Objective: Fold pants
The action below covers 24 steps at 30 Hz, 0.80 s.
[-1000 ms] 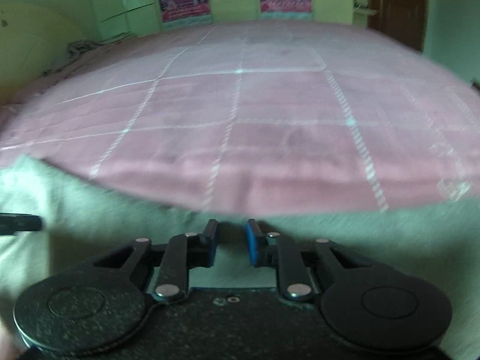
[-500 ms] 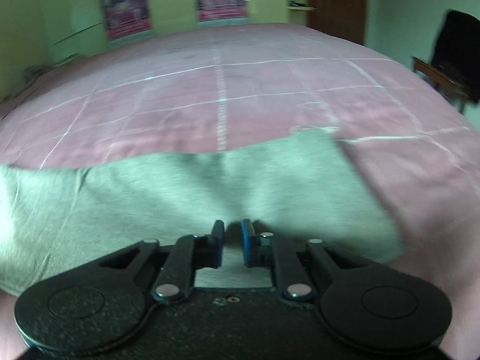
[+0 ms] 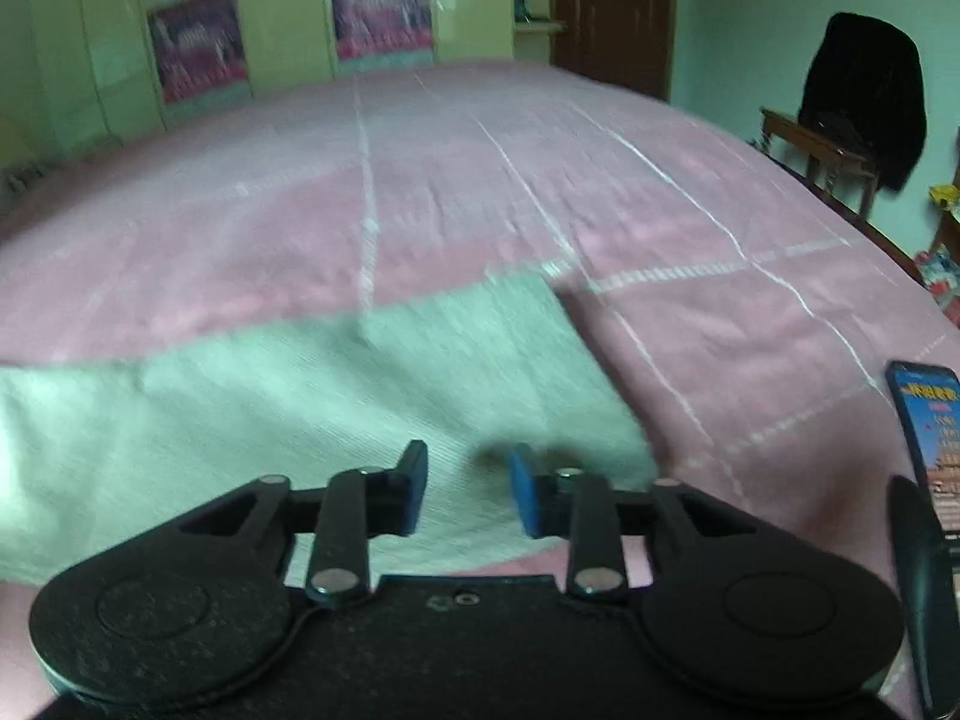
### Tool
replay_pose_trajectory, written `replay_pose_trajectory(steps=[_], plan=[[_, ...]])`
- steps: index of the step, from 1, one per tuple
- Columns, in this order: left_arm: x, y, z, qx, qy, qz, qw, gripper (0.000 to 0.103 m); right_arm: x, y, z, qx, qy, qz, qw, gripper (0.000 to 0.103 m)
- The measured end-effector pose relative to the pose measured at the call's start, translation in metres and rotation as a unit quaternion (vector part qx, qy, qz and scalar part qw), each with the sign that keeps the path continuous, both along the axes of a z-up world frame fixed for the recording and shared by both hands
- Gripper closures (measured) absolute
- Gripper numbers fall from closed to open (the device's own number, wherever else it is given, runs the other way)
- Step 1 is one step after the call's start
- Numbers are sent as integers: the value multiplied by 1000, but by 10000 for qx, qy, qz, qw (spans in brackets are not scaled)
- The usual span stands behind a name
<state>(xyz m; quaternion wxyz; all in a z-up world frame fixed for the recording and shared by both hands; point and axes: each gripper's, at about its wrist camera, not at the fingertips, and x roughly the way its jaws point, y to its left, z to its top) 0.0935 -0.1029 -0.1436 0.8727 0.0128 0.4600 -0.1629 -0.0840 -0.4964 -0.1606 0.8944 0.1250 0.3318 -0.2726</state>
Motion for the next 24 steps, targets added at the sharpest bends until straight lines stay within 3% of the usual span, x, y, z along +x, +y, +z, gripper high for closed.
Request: replay_pose_trajectory(steps=[3, 6, 8, 15, 18, 20, 21, 24], plan=[[3, -32, -2, -126, 101, -256, 9995, 84, 11, 9, -2, 100, 135, 149, 9997, 73], [-1, -53, -22, 146, 229, -430, 9987, 84, 17, 15, -11, 56, 316, 208, 9993, 72], [-4, -50, -31, 99, 75, -434, 9990, 83, 21, 16, -20, -101, 552, 302, 9980, 72], [-2, -60, -15, 167, 55, -400, 9990, 83, 30, 23, -7, -183, 560, 511, 9970, 69], [3, -73, -13, 191, 11, -434, 9989, 83, 44, 32, 0, -222, 373, 672, 9968, 62], [5, -81, -20, 299, -3, -447, 9986, 75, 55, 40, 2, -330, 306, 769, 9960, 52], [5, -83, -26, 366, -40, -461, 9983, 74, 62, 45, 0, -393, 343, 821, 9953, 47], [-1, -90, -31, 578, -278, -599, 9961, 72, 76, 52, -29, -396, 779, 911, 9920, 45]])
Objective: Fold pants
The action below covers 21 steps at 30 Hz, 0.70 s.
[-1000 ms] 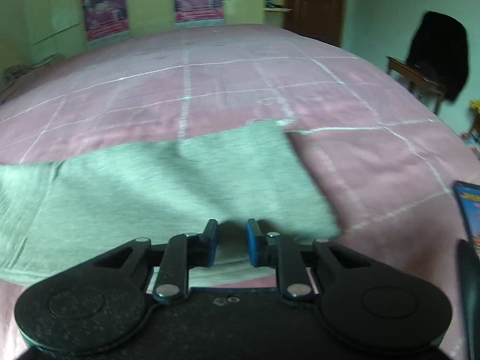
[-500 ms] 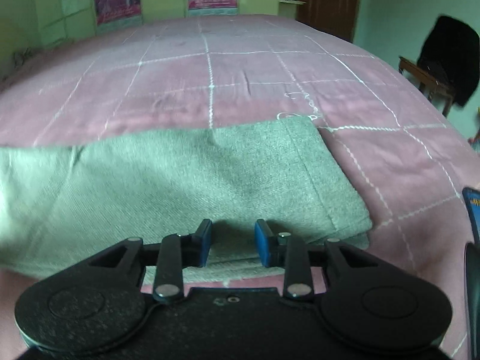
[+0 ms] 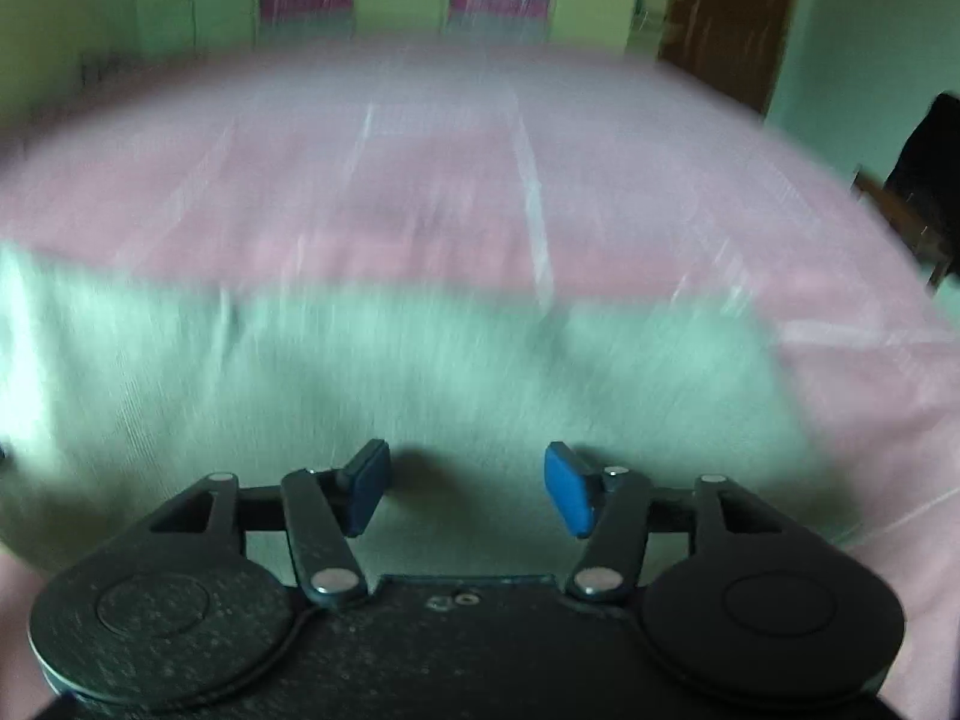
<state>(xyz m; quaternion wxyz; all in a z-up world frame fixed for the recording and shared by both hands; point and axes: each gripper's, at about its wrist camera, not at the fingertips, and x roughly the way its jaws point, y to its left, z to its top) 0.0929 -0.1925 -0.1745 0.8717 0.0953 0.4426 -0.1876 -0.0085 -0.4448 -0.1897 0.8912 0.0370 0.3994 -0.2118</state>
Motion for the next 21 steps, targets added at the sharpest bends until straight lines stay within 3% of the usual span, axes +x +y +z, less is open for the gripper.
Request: replay_pose_trajectory(steps=[3, 9, 16, 21], plan=[[-3, 1, -1, -24, -70, -44, 10000, 72, -9, 8, -9, -233, -321, -94, 9992, 44], [-9, 7, 1, -44, -121, -122, 9998, 68, -12, 13, -7, -213, -338, -239, 9989, 44], [-17, 24, -1, -32, -165, -83, 9998, 44, -29, 26, -6, -194, -344, -333, 9987, 43], [-13, 30, 0, -102, -88, -118, 9998, 42, -33, 35, -6, -229, -330, -404, 9984, 43]])
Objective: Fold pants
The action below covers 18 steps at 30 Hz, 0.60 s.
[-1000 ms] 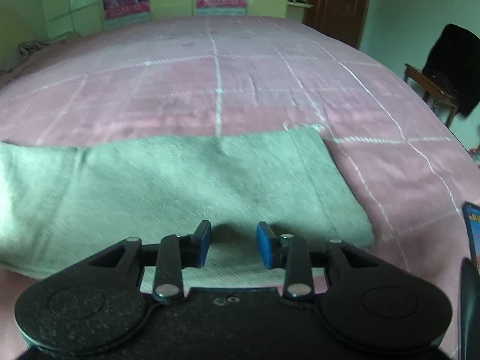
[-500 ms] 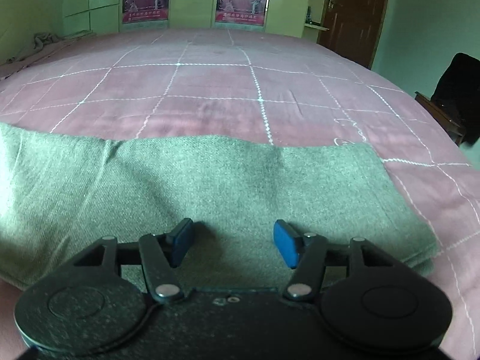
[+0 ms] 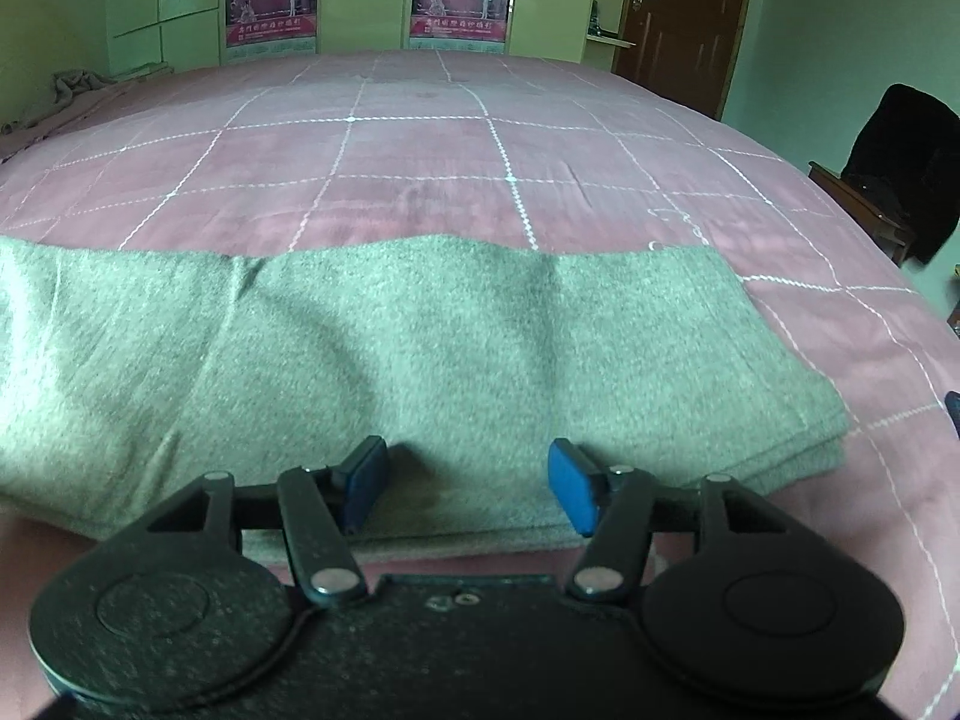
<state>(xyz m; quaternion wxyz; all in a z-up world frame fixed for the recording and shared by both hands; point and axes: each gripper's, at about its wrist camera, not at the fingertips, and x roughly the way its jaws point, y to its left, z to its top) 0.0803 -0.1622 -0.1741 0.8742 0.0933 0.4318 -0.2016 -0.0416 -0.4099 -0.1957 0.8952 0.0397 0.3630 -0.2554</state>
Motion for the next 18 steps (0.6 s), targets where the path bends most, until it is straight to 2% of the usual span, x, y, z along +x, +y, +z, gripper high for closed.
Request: replay_pose_trajectory(steps=[3, 5, 7, 9, 13, 15, 18], plan=[[5, 9, 6, -81, 70, 111, 9999, 42, 2, 3, 2, 11, 142, 24, 9999, 43], [8, 22, 14, -84, -117, 307, 9994, 42, 5, 2, 7, 130, 275, 32, 9995, 41], [17, 41, 21, -128, -313, 397, 9986, 42, 6, 1, 15, 245, 333, 31, 9991, 34], [34, 64, 22, -15, -421, 628, 9971, 42, 4, 6, 23, 359, 120, -2, 9993, 28], [71, 125, 3, 364, -233, 1269, 9910, 42, 17, 37, 30, 288, -49, 334, 9990, 30], [73, 154, -8, 295, -216, 1201, 9921, 42, 30, 51, 30, 362, -35, 526, 9980, 34], [63, 167, -11, 394, -398, 1137, 9919, 41, 50, 72, 25, 364, 27, 719, 9967, 36]])
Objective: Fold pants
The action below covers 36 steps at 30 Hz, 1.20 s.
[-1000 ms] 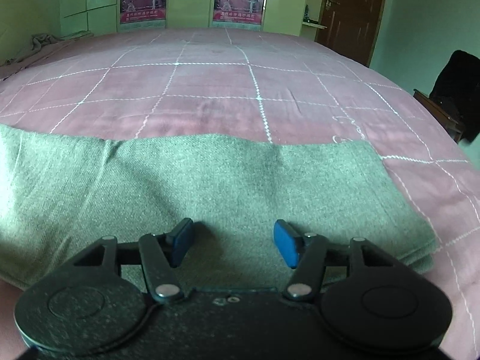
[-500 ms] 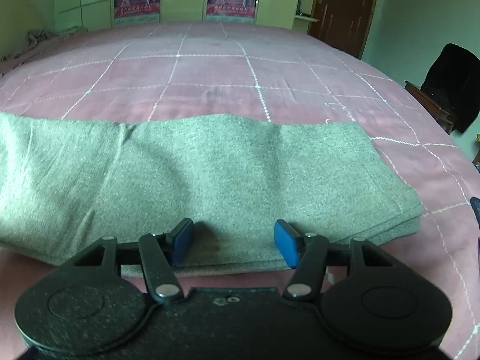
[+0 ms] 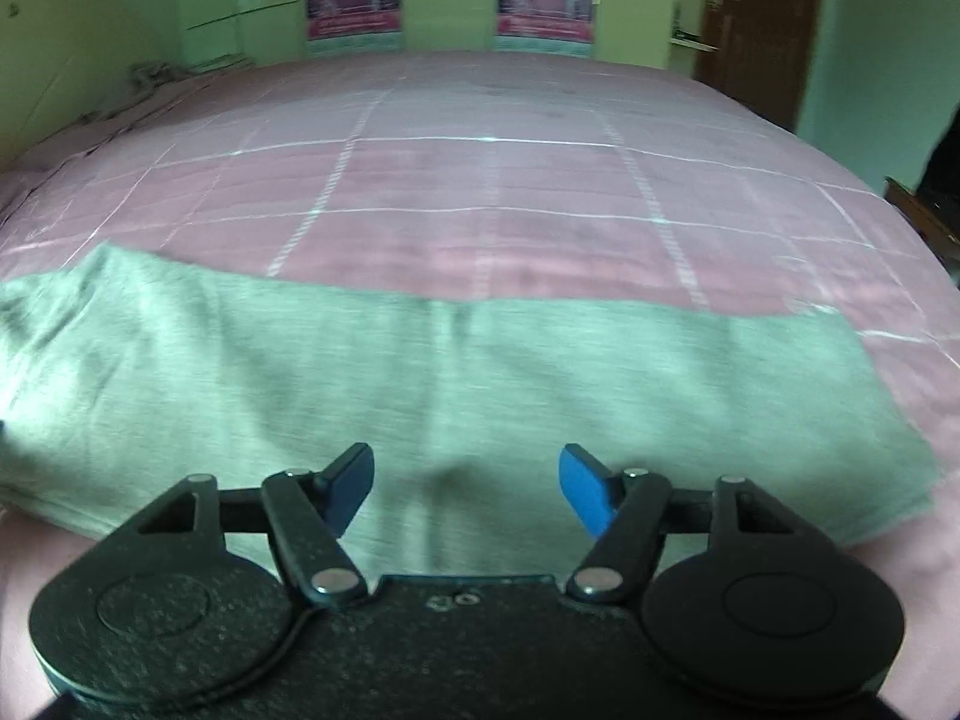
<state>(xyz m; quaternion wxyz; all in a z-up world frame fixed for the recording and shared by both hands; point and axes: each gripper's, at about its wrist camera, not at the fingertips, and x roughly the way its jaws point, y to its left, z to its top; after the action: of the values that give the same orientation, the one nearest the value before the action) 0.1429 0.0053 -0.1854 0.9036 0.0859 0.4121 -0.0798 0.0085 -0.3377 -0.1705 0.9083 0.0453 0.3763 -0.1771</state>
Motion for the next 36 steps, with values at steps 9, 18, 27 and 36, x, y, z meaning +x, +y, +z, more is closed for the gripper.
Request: replay_pose_trajectory(steps=[9, 18, 27, 36], plan=[[-21, -13, 13, 142, -283, 109, 9994, 41, 4, 14, -8, -328, 55, 2, 9994, 34], [-36, -93, 38, -605, 116, -680, 9958, 41, -5, -10, -6, -84, 84, -16, 9999, 31], [-47, -190, 26, -564, 551, -1246, 9891, 41, -25, -58, 2, -122, 195, -413, 9989, 28], [-45, -196, 7, -299, 671, -1127, 9909, 21, -34, -73, -23, -82, 234, -463, 9986, 22]])
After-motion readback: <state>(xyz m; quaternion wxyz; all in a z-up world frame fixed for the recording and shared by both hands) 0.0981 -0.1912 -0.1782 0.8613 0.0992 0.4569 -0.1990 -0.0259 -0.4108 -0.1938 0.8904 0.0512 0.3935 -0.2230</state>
